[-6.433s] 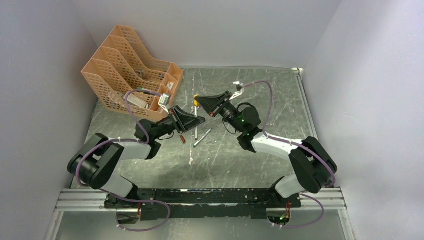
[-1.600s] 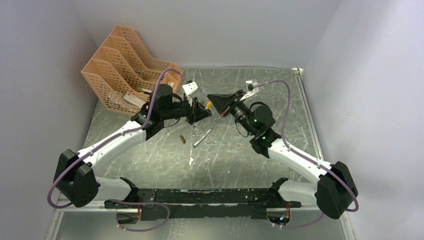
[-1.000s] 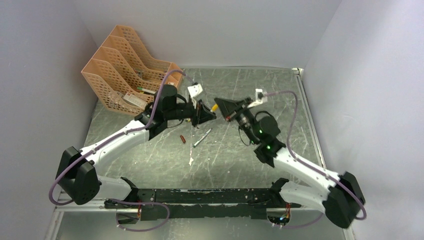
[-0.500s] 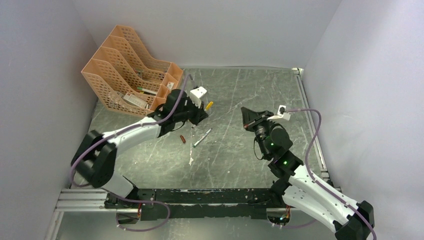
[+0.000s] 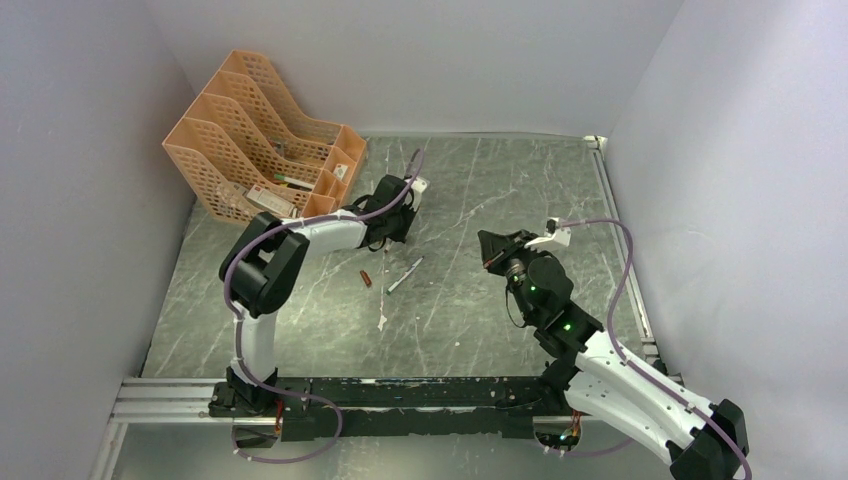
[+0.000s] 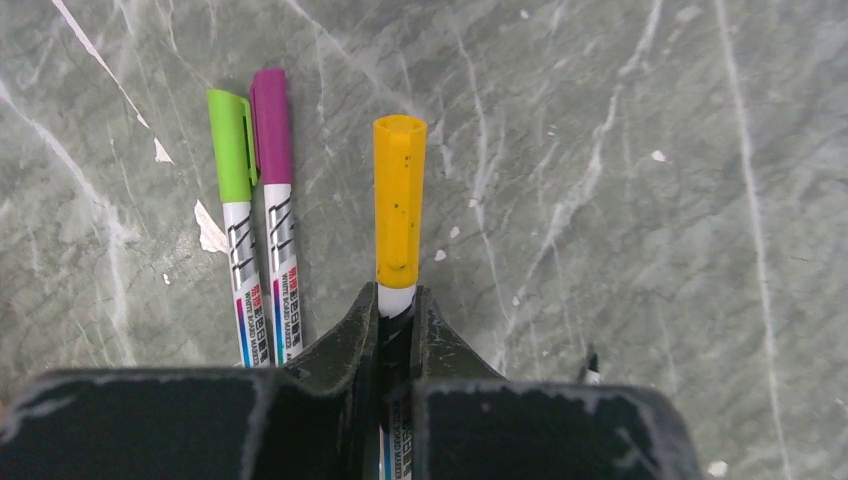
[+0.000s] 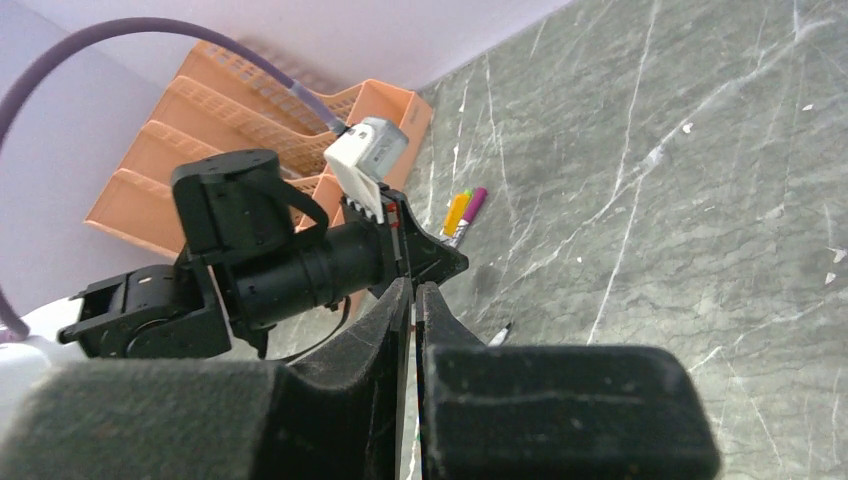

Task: Insert the pens into the pen caps

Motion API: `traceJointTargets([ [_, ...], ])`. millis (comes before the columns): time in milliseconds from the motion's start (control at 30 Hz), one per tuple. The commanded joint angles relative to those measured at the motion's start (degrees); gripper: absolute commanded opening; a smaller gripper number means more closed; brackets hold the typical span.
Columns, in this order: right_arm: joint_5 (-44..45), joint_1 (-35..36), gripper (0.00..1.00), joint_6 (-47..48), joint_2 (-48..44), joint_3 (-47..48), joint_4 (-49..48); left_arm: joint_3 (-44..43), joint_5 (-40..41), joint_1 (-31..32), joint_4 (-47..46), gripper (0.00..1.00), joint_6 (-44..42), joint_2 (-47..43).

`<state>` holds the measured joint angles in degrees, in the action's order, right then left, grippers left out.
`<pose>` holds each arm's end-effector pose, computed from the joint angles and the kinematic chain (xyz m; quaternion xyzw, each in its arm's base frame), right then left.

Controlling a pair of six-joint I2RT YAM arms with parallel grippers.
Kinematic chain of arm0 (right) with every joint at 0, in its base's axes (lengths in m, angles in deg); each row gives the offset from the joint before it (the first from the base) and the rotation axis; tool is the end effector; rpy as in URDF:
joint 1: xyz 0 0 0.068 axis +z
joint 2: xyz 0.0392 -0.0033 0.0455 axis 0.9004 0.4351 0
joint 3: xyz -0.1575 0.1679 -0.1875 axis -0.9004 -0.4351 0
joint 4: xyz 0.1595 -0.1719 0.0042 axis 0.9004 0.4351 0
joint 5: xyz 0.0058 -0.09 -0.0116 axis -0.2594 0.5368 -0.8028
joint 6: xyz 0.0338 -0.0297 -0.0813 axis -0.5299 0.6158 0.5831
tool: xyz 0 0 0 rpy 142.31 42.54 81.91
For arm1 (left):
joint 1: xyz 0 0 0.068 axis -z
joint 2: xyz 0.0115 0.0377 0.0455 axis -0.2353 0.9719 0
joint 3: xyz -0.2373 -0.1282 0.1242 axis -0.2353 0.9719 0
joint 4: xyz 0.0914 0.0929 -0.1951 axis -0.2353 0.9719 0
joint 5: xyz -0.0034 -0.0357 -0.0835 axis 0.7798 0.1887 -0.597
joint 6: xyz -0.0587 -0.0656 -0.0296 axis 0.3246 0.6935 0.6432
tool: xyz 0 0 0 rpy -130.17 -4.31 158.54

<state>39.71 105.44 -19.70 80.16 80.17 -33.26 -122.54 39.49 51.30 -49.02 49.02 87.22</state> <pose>0.1532 0.0827 0.2935 0.1842 0.7013 0.3263 0.6065 0.3594 -0.2725 0.1788 0.2600 0.8767 -0.1210 0.3862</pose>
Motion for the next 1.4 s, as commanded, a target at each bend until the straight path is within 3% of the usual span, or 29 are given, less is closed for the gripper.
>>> traceJointTargets([
  [0, -0.7, -0.2, 0.05, 0.8, 0.2, 0.7, 0.8, -2.7, 3.7, 0.1, 0.7, 0.08, -0.4, 2.4],
  [167, -2.7, -0.1, 0.05, 0.1, 1.7, 0.5, 1.4, -3.3, 5.3, 0.1, 1.0, 0.18, -1.7, 3.9],
  [467, -3.5, -0.2, 0.05, -0.2, 0.6, -0.8, 1.5, -2.0, 4.4, 0.2, -0.1, 0.54, -2.2, 1.8],
  [733, -3.3, -0.2, 0.05, -0.2, 0.1, -1.3, 1.9, 5.0, 1.8, 3.9, -1.4, 0.51, -1.7, -10.0],
  [867, -3.4, -0.1, 0.05, -0.1, 0.7, -1.3, 2.0, 10.4, 1.0, 7.7, -1.2, 0.44, 0.1, -14.1],
  [1067, -3.8, -0.1, 0.05, 0.0, 1.6, -1.0, 1.2, 17.3, 0.1, 11.4, -1.6, 0.49, 1.9, -15.0],
  [1367, -3.6, -0.2, 0.05, 0.1, 0.8, -0.7, 2.1, 22.1, 0.5, 12.9, -1.4, 0.46, 3.3, -15.5],
])
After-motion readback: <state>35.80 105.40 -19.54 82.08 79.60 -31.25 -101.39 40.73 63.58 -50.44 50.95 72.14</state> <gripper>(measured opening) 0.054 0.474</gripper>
